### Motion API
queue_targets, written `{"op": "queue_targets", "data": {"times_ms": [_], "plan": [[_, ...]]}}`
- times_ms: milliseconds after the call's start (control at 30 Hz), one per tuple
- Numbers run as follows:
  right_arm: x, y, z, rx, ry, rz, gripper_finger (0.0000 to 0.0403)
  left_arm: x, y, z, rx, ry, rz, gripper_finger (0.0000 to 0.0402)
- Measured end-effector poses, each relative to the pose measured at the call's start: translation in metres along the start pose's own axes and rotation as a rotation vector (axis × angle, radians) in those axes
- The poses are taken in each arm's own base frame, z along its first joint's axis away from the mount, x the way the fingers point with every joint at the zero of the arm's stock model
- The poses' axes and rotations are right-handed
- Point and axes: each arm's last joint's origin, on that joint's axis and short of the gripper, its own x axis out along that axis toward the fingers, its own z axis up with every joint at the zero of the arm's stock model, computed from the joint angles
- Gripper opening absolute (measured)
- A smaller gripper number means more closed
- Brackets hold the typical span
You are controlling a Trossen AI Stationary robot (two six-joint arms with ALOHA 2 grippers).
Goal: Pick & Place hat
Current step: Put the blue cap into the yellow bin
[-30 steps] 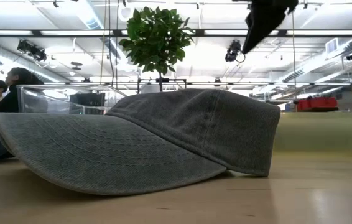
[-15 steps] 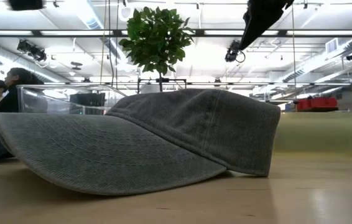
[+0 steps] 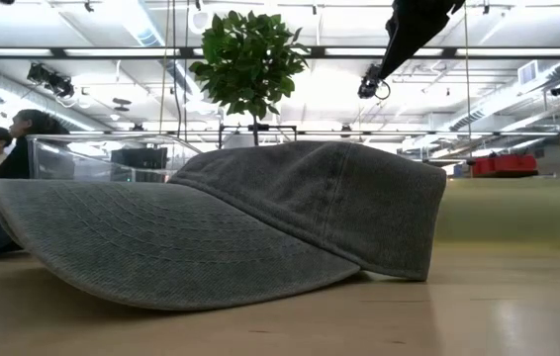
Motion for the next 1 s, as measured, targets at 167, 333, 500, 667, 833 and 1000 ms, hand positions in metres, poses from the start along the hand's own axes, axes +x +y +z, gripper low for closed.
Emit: {"op": "queue_targets", "data": {"times_ms": [167,333,500,667,833,1000], "plan": [[0.000,0.000,0.000,0.000,-0.001,0.000,0.0114,0.013,-0.009,-0.012,-0.033,-0.009,0.041,0.0165],[0.000,0.000,0.001,0.005,-0.014,0.000,0.0114,0.024,-0.011,-0.026,-0.079,-0.011,0.073,0.0165],[0.000,0.000,0.003,0.009,-0.027,0.001,0.0114,0.049,-0.001,-0.040,-0.149,0.024,0.082,0.0165],[0.000,0.000,0.004,0.005,-0.042,0.001,0.0114,0.073,0.006,-0.048,-0.193,0.033,0.031,0.0165],[0.000,0.000,0.006,0.010,-0.057,0.002,0.0114,0.088,0.018,-0.047,-0.196,0.018,0.079,0.0156],[0.000,0.000,0.006,0.011,-0.059,0.002,0.0114,0.091,0.023,-0.045,-0.173,0.012,0.112,0.0078]]}}
